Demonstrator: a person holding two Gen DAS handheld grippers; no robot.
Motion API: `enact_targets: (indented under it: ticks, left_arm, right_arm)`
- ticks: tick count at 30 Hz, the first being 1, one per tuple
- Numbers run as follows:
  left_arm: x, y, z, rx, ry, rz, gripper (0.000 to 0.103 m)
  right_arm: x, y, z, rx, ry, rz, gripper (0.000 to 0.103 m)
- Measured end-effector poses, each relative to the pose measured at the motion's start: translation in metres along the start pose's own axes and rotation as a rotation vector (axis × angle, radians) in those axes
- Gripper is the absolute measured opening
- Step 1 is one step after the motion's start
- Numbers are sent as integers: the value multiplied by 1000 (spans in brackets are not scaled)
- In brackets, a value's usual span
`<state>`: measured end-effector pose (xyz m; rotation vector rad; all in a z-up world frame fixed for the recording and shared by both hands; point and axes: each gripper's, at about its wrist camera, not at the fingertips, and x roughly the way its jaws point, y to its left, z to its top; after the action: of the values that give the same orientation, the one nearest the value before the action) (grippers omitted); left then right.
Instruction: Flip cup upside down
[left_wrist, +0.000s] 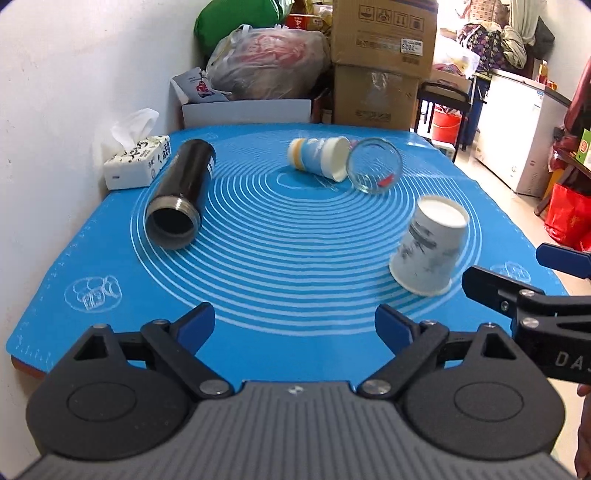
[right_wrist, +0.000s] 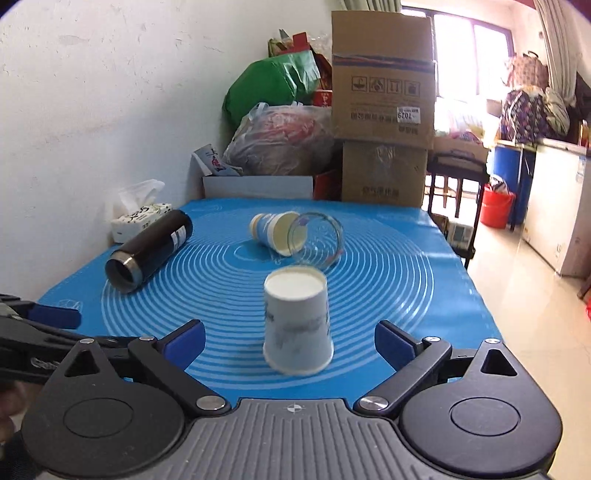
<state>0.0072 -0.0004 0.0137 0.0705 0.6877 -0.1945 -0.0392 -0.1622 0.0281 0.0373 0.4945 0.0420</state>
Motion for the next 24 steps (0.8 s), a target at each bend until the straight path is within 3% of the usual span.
enact_targets:
  ticks: [8, 24]
  left_arm:
    - [-9, -4, -22, 27, 6, -4, 93]
    - [-19, -7, -37, 71, -16, -11, 93]
  right_arm:
    - [-25, 7, -25, 33, 8, -27, 101]
    - [-43, 11, -34, 49, 6, -50, 101]
